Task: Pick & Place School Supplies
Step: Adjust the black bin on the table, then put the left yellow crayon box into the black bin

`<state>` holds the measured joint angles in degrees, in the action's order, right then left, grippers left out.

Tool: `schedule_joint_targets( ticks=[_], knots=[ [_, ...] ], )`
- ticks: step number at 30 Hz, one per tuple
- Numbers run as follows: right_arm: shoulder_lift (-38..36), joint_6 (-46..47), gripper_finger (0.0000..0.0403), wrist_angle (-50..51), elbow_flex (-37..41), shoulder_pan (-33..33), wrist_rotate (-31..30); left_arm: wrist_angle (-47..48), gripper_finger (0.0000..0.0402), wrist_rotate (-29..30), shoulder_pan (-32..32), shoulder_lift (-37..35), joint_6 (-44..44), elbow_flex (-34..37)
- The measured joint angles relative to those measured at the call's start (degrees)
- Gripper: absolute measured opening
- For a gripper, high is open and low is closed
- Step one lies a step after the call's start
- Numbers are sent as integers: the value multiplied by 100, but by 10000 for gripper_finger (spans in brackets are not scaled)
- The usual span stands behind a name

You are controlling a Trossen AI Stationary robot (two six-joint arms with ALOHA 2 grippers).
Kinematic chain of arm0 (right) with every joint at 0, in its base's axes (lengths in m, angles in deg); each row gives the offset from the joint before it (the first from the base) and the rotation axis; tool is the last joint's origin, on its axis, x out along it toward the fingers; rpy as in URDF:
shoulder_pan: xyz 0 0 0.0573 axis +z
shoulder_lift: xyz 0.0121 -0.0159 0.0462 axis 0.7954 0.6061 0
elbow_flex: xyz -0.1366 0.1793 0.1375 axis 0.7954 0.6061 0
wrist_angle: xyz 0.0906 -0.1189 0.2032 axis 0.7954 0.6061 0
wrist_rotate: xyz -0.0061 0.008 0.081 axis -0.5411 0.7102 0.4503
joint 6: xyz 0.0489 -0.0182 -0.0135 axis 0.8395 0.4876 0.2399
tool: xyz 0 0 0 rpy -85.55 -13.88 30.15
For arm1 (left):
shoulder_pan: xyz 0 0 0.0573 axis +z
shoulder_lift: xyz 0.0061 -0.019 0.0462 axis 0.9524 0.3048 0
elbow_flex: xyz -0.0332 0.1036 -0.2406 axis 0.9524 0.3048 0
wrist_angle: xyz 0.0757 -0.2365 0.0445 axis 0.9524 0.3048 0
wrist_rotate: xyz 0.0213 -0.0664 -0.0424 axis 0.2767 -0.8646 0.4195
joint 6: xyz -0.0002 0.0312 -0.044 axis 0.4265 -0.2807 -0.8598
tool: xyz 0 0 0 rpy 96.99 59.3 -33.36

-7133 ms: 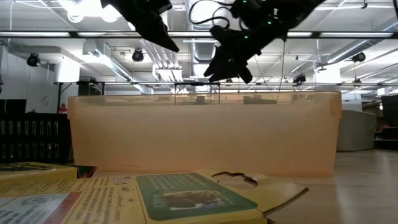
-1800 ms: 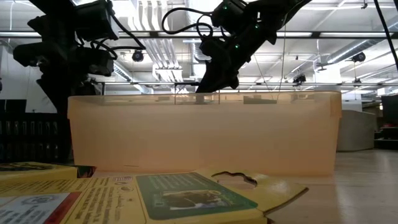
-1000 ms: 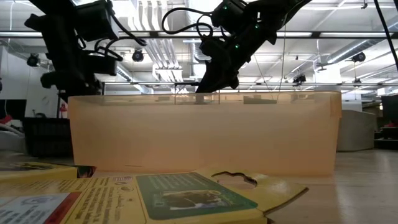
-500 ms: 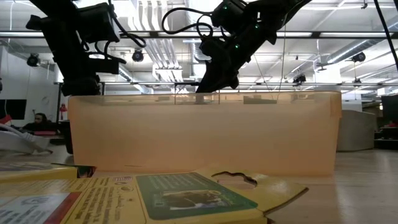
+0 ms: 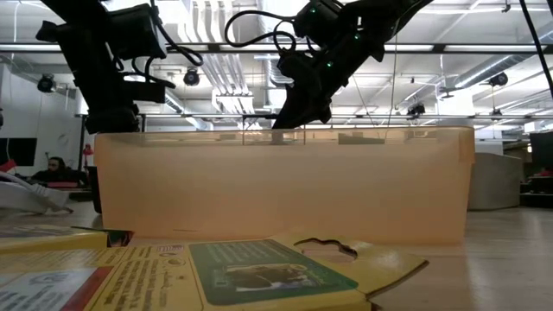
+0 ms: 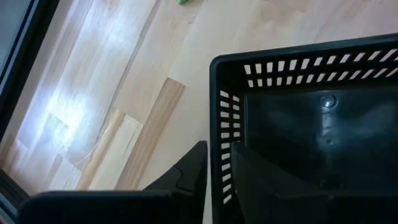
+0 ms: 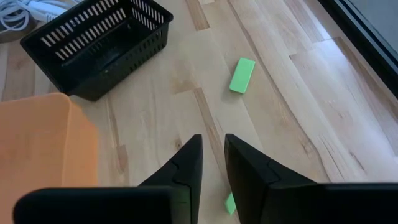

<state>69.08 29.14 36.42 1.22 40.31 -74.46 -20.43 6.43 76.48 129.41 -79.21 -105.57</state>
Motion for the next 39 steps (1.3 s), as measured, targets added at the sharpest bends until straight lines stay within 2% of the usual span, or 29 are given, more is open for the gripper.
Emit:
schedule_joint_targets(
  ticks=[3, 7, 14, 18, 24, 27, 31, 34, 39],
  knots=[
    [0, 0, 59, 1, 0, 0, 0, 269, 96, 3, 0, 0, 83, -179],
    [2, 0, 60, 2, 0, 0, -1, 766, 112, 11, 0, 0, 569, -830],
    [2, -2, 68, 2, 0, 0, -1, 1173, 118, -110, 0, -1, 1295, -2678],
    [2, 0, 73, 2, 0, 0, -1, 1345, 117, -771, -4, -2, 1636, -3734],
    [2, -2, 77, 18, 0, 0, 1, 1848, 117, -2424, -5, -4, 1635, -4837],
    [2, -22, 74, 29, 0, 0, 1, 2281, 117, -2924, -55, -7, 1302, -5084],
    [2, -105, 68, 37, 0, 0, 1, 3255, 117, -3026, -146, -4, 1141, -5097],
    [2, -73, 64, 37, 0, 0, 3, 3919, 117, -3028, -188, -6, 845, -4867],
    [2, 96, 66, 35, 0, 0, 1, 3983, 117, -3198, -236, -4, 490, -4222]
  ],
)
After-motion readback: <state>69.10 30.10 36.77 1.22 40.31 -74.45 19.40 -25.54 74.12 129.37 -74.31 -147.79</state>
